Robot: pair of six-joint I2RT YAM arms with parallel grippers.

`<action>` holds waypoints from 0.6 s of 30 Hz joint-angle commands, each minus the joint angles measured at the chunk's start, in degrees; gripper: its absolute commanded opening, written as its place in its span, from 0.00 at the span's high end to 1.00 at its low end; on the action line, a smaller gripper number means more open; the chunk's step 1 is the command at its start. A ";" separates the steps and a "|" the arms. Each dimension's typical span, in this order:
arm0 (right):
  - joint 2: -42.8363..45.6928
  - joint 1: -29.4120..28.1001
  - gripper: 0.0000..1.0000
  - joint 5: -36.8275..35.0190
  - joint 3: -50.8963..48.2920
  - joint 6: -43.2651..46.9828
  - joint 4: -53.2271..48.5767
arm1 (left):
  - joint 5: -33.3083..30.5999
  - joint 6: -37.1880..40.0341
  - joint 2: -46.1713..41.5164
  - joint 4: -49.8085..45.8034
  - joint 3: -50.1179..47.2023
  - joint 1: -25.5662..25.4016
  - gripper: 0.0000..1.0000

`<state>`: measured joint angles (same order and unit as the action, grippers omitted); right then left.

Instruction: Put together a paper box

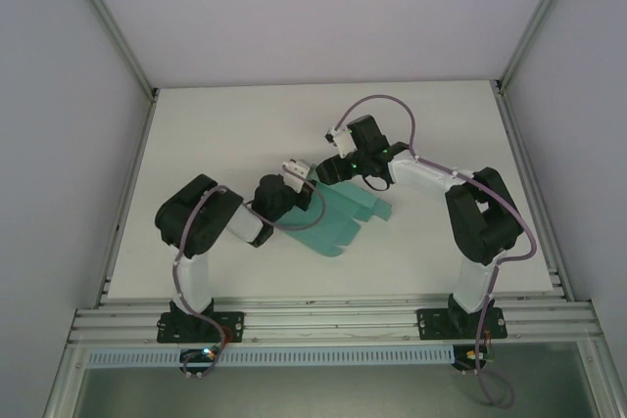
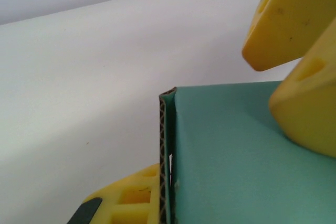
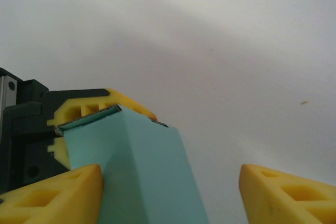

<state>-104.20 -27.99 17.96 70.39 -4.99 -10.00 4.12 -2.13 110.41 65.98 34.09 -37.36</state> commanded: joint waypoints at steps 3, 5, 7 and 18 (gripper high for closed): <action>7.95 0.08 0.17 -4.76 -5.44 -2.67 -6.35 | -7.18 -3.27 -8.93 0.25 -2.84 1.12 1.00; 13.10 0.38 0.11 -6.51 -7.34 -3.65 -5.16 | -7.69 -4.45 -12.15 -2.43 -3.22 1.09 1.00; 18.37 0.95 0.05 -8.90 -9.52 -4.42 -4.55 | -6.70 -5.75 -15.27 -6.63 -3.00 1.41 1.00; 34.33 16.34 0.00 -9.24 -18.34 -10.80 0.00 | 15.72 -13.07 -28.61 -18.82 -0.95 2.67 1.00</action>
<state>-68.86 -15.38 4.56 53.12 -12.62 -11.62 8.60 -11.31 84.71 50.11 30.76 -34.87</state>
